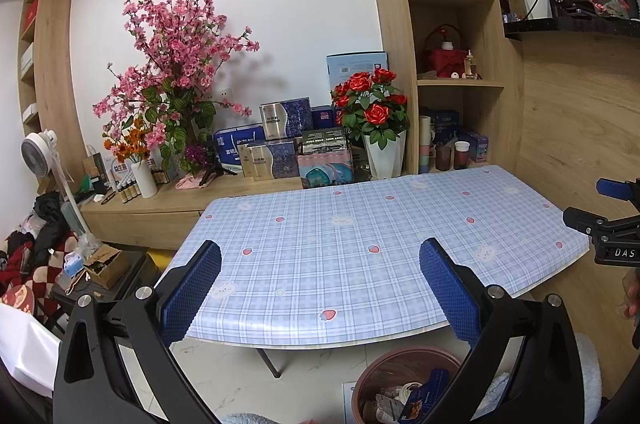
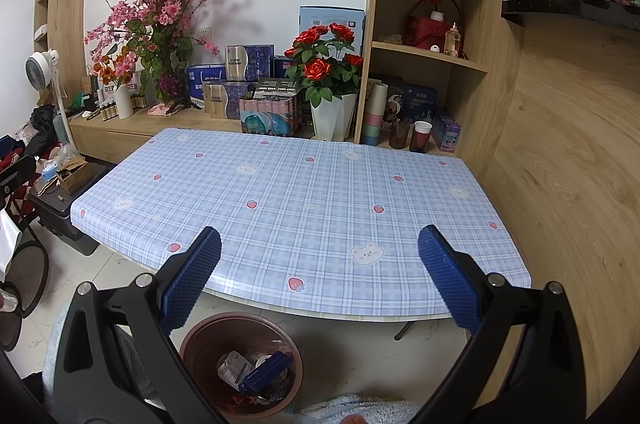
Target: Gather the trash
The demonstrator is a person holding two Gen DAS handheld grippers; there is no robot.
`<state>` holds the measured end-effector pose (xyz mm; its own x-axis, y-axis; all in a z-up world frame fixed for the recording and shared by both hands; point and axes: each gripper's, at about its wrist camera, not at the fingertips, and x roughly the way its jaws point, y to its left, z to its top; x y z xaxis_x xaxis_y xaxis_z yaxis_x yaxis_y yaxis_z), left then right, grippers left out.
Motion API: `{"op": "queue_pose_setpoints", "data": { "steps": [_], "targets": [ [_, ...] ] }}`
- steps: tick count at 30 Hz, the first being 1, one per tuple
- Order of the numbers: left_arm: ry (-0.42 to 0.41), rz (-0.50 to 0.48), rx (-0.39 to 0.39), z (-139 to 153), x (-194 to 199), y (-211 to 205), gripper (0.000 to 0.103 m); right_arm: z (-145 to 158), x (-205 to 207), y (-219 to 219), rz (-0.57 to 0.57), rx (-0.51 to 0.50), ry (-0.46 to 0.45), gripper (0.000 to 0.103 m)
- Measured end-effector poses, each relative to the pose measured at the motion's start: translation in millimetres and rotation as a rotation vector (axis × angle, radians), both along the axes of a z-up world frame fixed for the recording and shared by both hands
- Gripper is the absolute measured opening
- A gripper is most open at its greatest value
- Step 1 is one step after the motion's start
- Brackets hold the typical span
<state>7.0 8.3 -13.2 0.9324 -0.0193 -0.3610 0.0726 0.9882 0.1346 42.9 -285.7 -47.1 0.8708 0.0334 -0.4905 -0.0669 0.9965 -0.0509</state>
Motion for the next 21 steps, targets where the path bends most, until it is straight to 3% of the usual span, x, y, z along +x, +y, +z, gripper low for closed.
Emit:
{"op": "queue_pose_setpoints", "data": {
  "steps": [21],
  "targets": [
    [0.002, 0.002, -0.002, 0.5, 0.2, 1.9, 0.097, -0.7, -0.2, 0.3, 0.001, 0.001, 0.001, 0.097]
  ]
}}
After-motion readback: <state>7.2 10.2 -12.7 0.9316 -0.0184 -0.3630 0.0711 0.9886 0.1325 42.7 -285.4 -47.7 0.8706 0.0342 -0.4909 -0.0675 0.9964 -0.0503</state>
